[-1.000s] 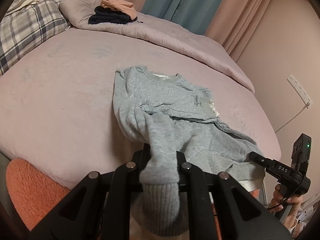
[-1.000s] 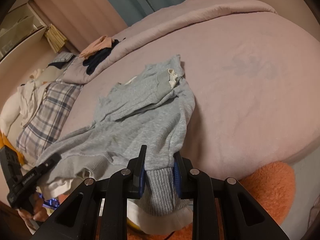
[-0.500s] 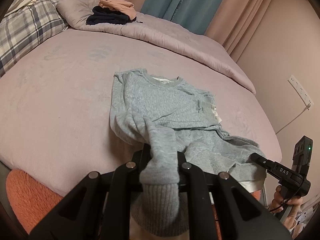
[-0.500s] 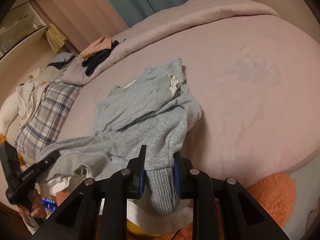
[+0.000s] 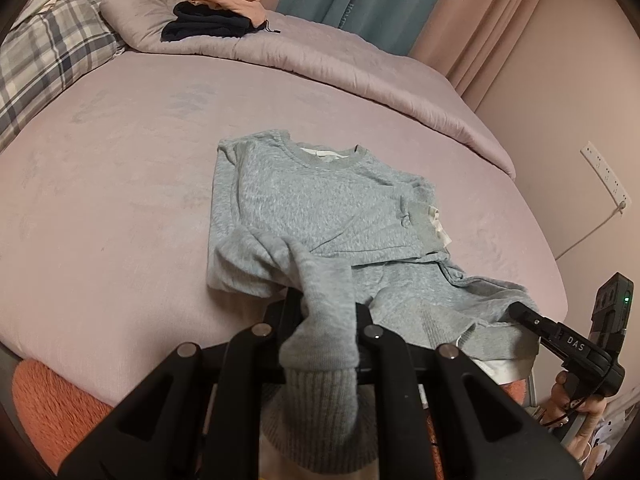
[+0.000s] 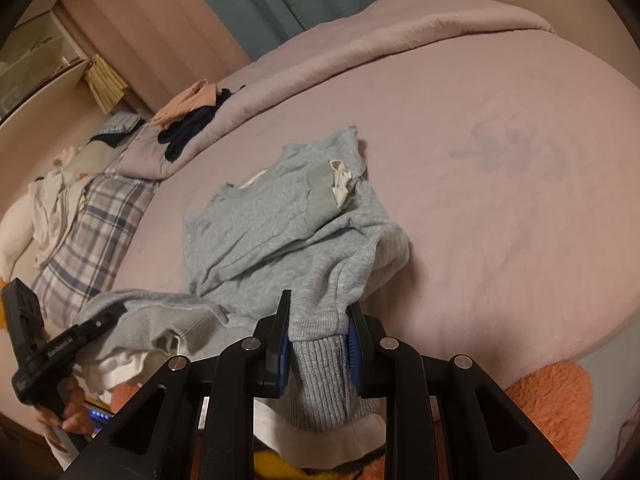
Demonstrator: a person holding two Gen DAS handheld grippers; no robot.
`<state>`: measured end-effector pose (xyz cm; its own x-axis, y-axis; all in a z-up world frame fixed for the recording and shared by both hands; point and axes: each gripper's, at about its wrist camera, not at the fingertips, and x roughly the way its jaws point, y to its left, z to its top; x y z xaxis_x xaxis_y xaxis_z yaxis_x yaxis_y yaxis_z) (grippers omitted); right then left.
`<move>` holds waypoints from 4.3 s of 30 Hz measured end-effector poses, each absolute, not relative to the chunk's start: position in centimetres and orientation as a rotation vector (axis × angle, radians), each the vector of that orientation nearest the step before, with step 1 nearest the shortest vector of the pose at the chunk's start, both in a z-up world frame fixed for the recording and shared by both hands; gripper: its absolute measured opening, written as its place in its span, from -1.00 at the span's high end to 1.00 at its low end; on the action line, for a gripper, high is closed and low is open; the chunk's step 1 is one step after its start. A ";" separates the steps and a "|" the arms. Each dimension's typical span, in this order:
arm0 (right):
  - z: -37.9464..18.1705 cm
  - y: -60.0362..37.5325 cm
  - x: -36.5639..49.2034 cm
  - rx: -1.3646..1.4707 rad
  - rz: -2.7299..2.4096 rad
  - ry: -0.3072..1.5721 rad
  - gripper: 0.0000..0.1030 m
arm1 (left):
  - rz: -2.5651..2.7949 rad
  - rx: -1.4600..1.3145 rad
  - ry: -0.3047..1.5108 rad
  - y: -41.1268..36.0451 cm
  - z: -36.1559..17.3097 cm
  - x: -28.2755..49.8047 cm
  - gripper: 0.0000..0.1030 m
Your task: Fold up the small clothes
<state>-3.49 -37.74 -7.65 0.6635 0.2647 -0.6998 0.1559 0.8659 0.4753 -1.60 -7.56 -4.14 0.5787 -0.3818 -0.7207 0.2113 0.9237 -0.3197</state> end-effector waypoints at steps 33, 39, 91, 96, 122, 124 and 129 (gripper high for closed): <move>-6.3 -37.6 0.3 0.544 0.020 0.828 0.52 | -0.388 -0.249 0.904 -5.9 -3.9 3.1 0.75; -5.7 -37.3 1.2 0.518 0.021 0.820 0.52 | -0.392 -0.268 0.902 -5.3 -3.7 3.7 0.75; -8.9 -38.7 9.3 0.453 -0.022 0.956 -0.11 | -0.298 -0.286 1.038 -3.5 -9.3 11.3 -0.44; -8.7 -38.4 6.7 0.420 -0.025 0.967 -0.14 | -0.269 -0.280 1.022 -3.0 -9.2 9.4 -0.52; -6.8 -36.4 5.3 0.475 0.075 0.885 0.67 | -0.334 -0.395 0.945 -2.3 -6.7 8.4 0.72; -6.0 -36.6 6.0 0.477 0.078 0.867 0.69 | -0.328 -0.392 0.900 -2.2 -5.4 9.1 0.72; -4.4 -36.7 8.0 0.465 0.060 0.825 0.75 | -0.324 -0.389 0.861 -2.4 -4.1 11.7 0.72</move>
<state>8.01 -36.69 -4.39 0.6830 0.2291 -0.6935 0.1261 0.8983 0.4210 11.75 -2.40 -4.14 0.6110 -0.4270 -0.6666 0.1187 0.8820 -0.4561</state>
